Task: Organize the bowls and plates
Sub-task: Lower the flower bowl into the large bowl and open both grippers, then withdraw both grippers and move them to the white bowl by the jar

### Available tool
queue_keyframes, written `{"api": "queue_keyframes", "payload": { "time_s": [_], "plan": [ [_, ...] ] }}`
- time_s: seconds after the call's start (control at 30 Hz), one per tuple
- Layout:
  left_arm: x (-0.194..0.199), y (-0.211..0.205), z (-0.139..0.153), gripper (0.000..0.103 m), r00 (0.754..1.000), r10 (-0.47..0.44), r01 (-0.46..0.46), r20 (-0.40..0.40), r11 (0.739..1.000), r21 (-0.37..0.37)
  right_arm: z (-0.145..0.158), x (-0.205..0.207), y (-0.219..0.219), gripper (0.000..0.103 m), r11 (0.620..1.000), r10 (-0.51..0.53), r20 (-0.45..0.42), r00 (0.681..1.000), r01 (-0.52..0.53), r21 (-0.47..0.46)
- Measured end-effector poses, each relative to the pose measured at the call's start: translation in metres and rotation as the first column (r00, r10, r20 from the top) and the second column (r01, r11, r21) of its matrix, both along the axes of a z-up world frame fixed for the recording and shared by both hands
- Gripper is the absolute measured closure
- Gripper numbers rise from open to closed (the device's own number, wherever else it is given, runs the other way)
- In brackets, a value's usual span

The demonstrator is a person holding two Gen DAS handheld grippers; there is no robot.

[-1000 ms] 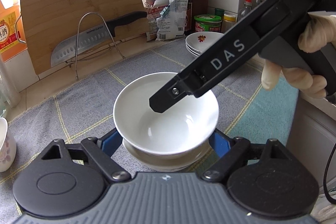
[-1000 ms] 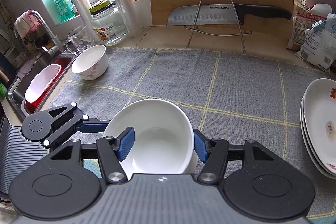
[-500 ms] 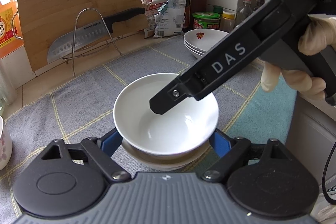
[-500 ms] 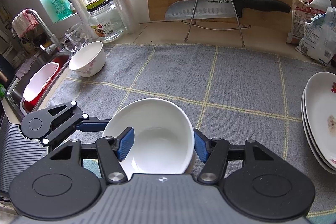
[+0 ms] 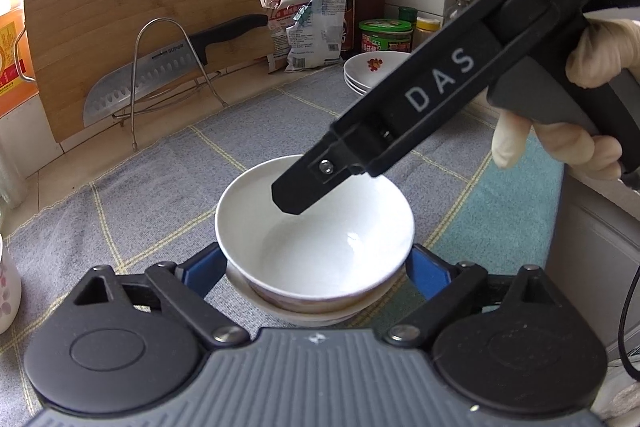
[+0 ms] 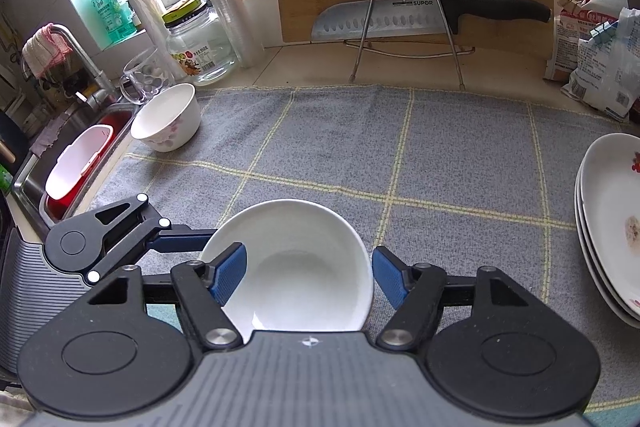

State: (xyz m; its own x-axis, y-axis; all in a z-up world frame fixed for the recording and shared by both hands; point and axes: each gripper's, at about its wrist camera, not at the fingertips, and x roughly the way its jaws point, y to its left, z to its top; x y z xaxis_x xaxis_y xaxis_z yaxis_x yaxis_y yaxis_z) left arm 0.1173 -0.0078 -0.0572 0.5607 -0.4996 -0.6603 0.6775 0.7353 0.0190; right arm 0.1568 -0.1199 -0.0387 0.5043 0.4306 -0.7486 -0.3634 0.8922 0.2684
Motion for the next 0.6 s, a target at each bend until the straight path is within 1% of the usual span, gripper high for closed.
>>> {"api": "queue_keyframes", "payload": {
  "time_s": [0.07, 0.13, 0.2, 0.3, 0.4, 0.53, 0.6],
  "plan": [
    [-0.002, 0.002, 0.001, 0.007, 1.0, 0.0, -0.001, -0.001, 1.0, -0.002, 0.001, -0.001, 0.001, 0.023, 1.0, 0.003, 0.004, 1.0, -0.003, 0.007],
    [-0.005, 0.004, 0.005, 0.007, 1.0, -0.003, 0.003, 0.008, 1.0, -0.005, 0.003, -0.002, 0.002, 0.013, 1.0, 0.002, 0.012, 1.0, -0.002, 0.013],
    [-0.007, 0.008, 0.009, 0.007, 1.0, -0.004, 0.004, 0.012, 1.0, -0.016, 0.004, -0.004, 0.003, 0.01, 1.0, 0.003, 0.019, 1.0, -0.003, 0.014],
    [-0.01, 0.015, 0.017, 0.006, 0.999, -0.02, 0.022, 0.029, 0.998, -0.053, 0.005, -0.005, 0.004, 0.008, 1.0, 0.006, 0.026, 1.0, -0.006, 0.014],
    [-0.011, 0.014, 0.021, 0.005, 0.998, -0.041, 0.045, 0.047, 0.996, -0.075, 0.006, -0.004, 0.005, 0.007, 1.0, 0.001, 0.031, 1.0, -0.001, 0.01],
    [-0.01, 0.011, 0.017, 0.005, 0.997, -0.073, 0.076, 0.038, 0.994, -0.083, 0.006, -0.003, 0.006, 0.007, 1.0, -0.004, 0.032, 0.999, 0.004, 0.018],
    [-0.01, 0.009, 0.014, 0.005, 0.997, -0.067, 0.069, 0.037, 0.995, -0.073, 0.006, -0.003, 0.007, 0.006, 1.0, -0.004, 0.035, 0.999, 0.004, 0.015]
  ]
}}
